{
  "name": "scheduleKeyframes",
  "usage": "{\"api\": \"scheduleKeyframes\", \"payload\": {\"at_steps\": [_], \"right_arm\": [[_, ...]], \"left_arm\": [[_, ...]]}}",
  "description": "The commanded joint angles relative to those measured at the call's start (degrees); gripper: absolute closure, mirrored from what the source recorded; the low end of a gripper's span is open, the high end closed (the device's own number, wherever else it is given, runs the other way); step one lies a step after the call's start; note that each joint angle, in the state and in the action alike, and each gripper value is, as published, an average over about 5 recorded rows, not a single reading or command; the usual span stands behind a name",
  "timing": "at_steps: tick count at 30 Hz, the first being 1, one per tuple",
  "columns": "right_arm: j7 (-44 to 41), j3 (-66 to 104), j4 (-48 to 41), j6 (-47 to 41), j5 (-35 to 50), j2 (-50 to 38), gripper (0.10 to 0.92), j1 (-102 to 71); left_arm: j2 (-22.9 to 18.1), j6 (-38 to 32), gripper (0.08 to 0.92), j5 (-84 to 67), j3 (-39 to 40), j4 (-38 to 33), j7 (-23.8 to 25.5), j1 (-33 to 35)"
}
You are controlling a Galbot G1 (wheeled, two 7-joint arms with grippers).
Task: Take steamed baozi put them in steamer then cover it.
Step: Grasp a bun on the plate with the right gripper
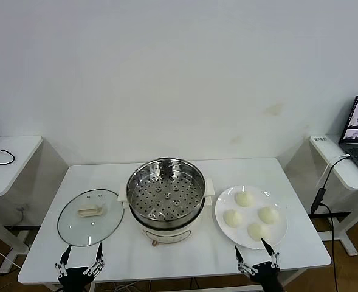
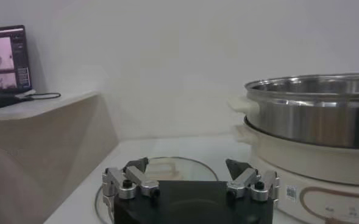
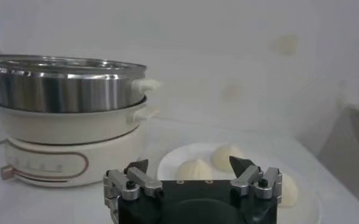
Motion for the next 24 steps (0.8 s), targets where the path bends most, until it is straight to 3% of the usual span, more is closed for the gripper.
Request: {"api": "scheduleKeyframes", "payload": {"at_steps": [1,8,14,24], "right_arm": [[1.2,1.9,0.3,-0.3,-7.2,-1.9,0.203,1.9],[2.2,5.8,-2.2,-3.4,-19.0,-10.3,0.203,10.0],[-3.2,5.7,-6.5,-9.6,-27.6,-19.5,0.203,20.3],[-21.5,-5.1,-17.1,-16.1,-26.8,-37.8,0.203,40.8]], "left_arm": [[0.7,7.3,0.177,1.2,-0.7,-2.0,-0.3,-1.0],[1.4,4.4,0.177,8.2,-1.9,-1.8,2.5,-3.5],[0.9,4.6,0.177,13.9,-1.3,-2.9,4.0,-3.6],[-0.1,5.1,0.177,18.2,-0.8,-4.2,4.6,-3.2]]}}
